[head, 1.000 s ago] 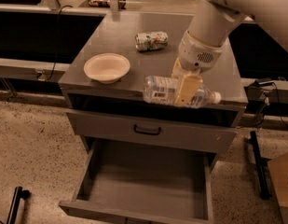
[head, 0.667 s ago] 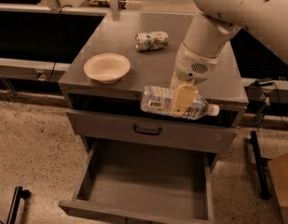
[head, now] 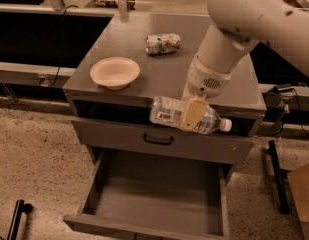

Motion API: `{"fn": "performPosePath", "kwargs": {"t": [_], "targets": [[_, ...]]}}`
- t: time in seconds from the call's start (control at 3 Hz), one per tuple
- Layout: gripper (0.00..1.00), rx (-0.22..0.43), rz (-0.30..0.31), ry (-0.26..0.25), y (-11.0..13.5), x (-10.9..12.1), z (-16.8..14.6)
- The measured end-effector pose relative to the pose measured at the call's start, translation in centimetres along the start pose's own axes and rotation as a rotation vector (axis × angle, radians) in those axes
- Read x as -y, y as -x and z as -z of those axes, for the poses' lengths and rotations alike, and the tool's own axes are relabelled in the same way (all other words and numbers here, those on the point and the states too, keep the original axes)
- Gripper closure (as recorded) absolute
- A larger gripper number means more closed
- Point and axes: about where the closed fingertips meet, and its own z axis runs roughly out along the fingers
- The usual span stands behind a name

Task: Place blue plastic bottle into middle drawer

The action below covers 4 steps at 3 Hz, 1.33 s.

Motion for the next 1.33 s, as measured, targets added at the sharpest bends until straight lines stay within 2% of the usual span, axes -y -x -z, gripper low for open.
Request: {"fn": "performPosePath", "kwargs": {"t": [0.33,0.67,1.0,1.33], "targets": [[1.00,0.021,-0.068,-0.051,-0.7,-2.2,-4.1],[1.00,-0.008,-0.082,-0.076,-1.5,-3.7,-10.2],[1.00,-0.015,-0.075,-0.084,-2.0,-4.5,-13.2],[1.00,0.049,-0.069,-0.055,-2.7,-4.3,-16.3]]}}
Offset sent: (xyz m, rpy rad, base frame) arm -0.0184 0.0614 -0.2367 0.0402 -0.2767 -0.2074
